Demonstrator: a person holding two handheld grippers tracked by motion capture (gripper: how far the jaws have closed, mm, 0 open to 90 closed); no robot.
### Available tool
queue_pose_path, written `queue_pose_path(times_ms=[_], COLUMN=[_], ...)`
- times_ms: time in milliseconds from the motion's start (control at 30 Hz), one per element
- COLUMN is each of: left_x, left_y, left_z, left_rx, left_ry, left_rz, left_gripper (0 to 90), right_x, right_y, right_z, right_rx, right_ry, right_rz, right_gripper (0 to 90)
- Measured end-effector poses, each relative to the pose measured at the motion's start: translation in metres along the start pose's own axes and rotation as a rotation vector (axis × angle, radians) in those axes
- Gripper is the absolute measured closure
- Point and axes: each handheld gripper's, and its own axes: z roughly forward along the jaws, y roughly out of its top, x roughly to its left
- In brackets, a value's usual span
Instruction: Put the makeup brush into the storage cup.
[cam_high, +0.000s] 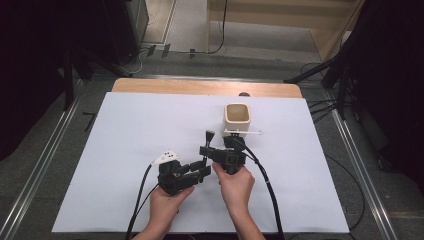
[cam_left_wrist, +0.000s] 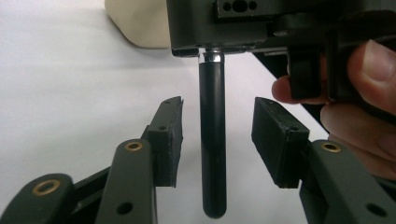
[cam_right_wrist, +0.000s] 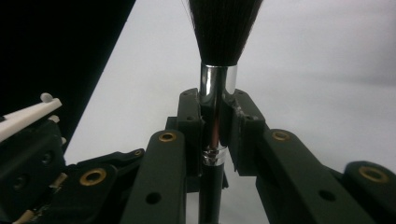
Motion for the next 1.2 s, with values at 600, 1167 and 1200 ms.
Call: queue_pose_path(times_ms=[600,1167,1200], left_x=[0.015,0.029,0.03], left_y=[0.018,0.032,0.032], left_z=[-0.003,-0.012,-0.013], left_rx=[0.196,0.309,0.315], left_ry=[-0.039,-0.054,-0.062], left_rz=[-0.01,0.013,0.012], left_gripper=[40.0,37.2,37.2], right_x=[-0.013,-0.023,-0.023], right_y=[0.005,0.01,0.011], right_z=[-0.007,-0.004,-0.004], right_rx=[0.082,0.146,0.147], right_ry=[-0.051,-0.025,-0.028], right_rz=[-0.135,-0.196,-0.202], right_gripper=[78.2,78.2,78.2])
